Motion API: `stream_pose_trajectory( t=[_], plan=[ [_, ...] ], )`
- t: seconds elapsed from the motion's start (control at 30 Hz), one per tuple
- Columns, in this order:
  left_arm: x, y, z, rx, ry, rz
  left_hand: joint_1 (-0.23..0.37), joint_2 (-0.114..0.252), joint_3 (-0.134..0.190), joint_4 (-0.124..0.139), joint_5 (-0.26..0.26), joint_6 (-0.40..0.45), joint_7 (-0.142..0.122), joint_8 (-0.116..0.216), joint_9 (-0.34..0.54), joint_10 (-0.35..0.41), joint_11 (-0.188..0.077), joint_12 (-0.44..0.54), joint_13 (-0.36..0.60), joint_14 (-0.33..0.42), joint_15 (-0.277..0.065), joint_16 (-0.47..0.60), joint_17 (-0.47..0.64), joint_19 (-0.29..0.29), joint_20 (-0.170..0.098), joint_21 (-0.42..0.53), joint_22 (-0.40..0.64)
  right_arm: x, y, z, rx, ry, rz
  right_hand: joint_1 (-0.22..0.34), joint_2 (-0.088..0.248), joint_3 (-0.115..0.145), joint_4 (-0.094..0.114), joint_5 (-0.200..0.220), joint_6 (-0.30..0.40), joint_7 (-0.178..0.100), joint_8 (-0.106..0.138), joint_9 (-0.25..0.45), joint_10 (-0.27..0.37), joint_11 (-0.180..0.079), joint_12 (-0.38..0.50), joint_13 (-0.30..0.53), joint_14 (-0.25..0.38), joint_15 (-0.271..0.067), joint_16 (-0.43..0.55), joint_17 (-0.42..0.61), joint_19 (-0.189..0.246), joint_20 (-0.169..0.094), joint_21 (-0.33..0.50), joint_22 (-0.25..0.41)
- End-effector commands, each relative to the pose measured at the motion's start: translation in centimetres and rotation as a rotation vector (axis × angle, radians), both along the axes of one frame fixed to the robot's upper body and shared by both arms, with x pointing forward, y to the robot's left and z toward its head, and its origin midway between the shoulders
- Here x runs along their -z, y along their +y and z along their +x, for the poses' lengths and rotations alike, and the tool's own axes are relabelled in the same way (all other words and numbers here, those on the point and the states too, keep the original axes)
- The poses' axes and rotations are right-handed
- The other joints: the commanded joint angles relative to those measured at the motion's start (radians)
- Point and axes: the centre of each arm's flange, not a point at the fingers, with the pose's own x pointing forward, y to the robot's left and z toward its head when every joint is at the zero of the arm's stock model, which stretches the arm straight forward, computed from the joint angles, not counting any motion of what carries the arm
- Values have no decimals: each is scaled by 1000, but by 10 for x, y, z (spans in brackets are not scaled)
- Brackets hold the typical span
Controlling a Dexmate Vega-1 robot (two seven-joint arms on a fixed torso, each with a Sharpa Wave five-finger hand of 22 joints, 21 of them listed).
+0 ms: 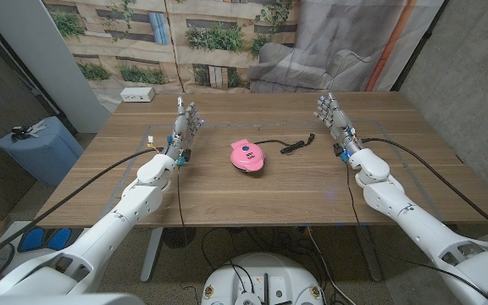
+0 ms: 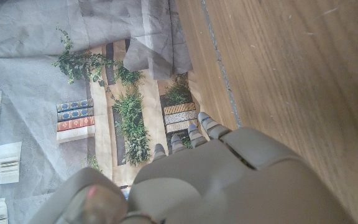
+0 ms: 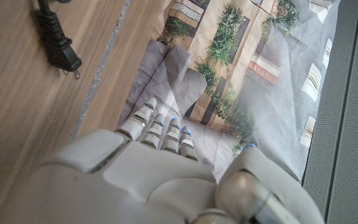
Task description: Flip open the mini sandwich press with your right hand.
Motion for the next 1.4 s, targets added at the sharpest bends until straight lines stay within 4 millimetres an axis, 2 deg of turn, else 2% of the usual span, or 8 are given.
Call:
stream_pose_trajectory(
  t=[0.03, 0.57, 0.8, 1.1, 1.4],
  plan=[
    [0, 0, 0, 0, 0, 0, 0, 52, -7, 1, 4, -34, -8, 5, 4, -5, 2, 7, 2, -7, -37, 3, 3, 3, -3, 6, 2, 1, -13, -7, 10, -102, -80, 1, -11, -1, -7, 8, -2, -6, 3, 1, 3, -5, 7, 0, 1, -4, 7, -1, -5, 3, 6, 2],
    [0, 0, 0, 0, 0, 0, 0, 52, -7, 1, 4, -36, -8, 4, 4, -5, 0, 7, 2, -7, -37, 3, 3, 4, -3, 6, 2, 10, -35, -21, 73, -301, -263, 14, -21, 2, -27, 9, 0, -15, 6, 1, 2, -12, 8, -3, 2, -15, 5, -18, -11, -1, 7, 2],
    [0, 0, 0, 0, 0, 0, 0, 52, -7, 1, 4, -35, -8, 5, 4, -5, 0, 7, 2, -7, -38, 3, 3, 3, -3, 6, 2, 5, -34, -31, 92, -347, -379, 26, -27, 6, -42, 8, -13, -16, 3, 1, -8, -19, 5, -4, -7, -15, 2, -31, -25, -4, 4, 2],
    [0, 0, 0, 0, 0, 0, 0, 52, -7, 1, 4, -35, -8, 5, 4, -6, 2, 6, 2, -7, -37, 3, 3, 3, -3, 6, 2, 2, -33, -45, 111, -305, -502, 34, -32, 9, -55, 7, -24, -11, 1, 2, -19, -14, 3, -5, -17, -6, 0, -45, -38, -2, 4, 2],
    [0, 0, 0, 0, 0, 0, 0, 52, -7, 1, 4, -34, -8, 5, 4, -4, 2, 7, 2, -7, -37, 3, 3, 3, -4, 6, 2, -2, -30, -56, 153, -359, -653, 46, -39, 13, -72, 5, -50, -9, -4, 2, -42, -12, -1, -5, -29, 0, -1, -58, -47, -1, 4, 2]
  ],
)
